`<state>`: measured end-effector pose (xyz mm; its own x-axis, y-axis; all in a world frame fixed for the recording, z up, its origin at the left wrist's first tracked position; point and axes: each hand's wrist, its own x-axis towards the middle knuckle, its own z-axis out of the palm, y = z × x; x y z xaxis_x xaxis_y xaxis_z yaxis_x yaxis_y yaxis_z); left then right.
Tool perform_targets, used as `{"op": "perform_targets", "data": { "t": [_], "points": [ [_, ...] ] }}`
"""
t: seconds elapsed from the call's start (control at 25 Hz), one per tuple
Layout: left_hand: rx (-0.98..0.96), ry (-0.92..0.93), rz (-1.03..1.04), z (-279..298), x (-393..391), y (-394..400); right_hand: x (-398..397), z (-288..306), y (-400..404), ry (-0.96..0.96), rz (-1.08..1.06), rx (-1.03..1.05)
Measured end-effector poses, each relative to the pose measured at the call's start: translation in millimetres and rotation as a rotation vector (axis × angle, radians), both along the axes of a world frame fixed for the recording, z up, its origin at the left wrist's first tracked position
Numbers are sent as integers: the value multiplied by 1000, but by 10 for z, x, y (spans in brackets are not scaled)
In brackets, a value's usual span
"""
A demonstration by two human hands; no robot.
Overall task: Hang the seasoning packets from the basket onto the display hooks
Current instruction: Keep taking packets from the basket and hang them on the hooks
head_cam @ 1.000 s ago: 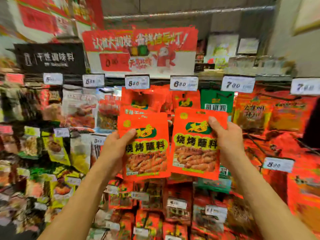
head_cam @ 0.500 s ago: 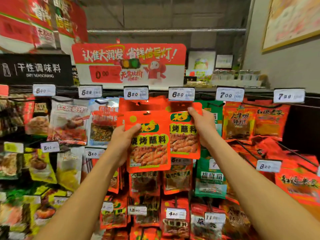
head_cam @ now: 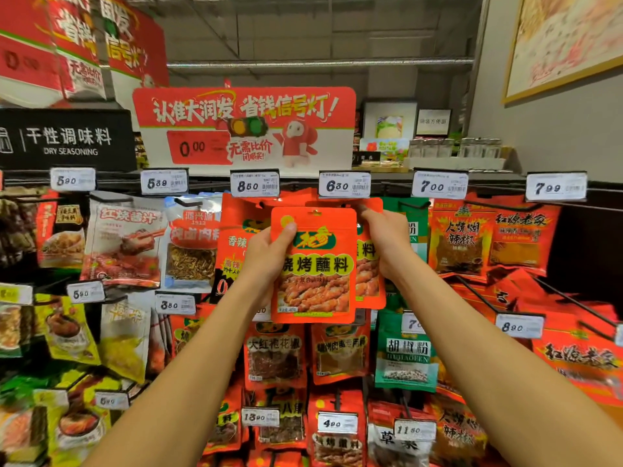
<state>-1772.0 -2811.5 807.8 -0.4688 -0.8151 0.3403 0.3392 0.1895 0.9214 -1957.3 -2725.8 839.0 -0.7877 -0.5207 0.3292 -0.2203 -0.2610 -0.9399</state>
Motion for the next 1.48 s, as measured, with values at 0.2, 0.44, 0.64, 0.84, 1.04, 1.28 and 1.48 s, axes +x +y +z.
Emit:
{"op": "perform_targets", "data": {
  "t": [0.2, 0.44, 0.64, 0.84, 1.04, 1.28, 1.48],
  "points": [
    [17, 36, 21, 91, -211, -5, -26, -13, -16, -19, -31, 25],
    [-29, -25, 55, 93, -378, -3, -87, -26, -8, -81, -13, 86],
    [-47, -50, 107, 176, -586, 105, -103, -118, 43, 8, 76, 14],
    [43, -55, 148, 280, -682, 146, -110, -86, 17, 166, -59, 48],
    [135, -72, 200, 317, -694, 124, -91, -12, -59, 230, -162, 99],
    [-200, -334, 358, -13, -511, 238, -74, -279, 89, 272, -151, 209],
    [-435, -465, 421, -432, -548, 328, -48, -593, 103, 488, -223, 240]
  ]
}}
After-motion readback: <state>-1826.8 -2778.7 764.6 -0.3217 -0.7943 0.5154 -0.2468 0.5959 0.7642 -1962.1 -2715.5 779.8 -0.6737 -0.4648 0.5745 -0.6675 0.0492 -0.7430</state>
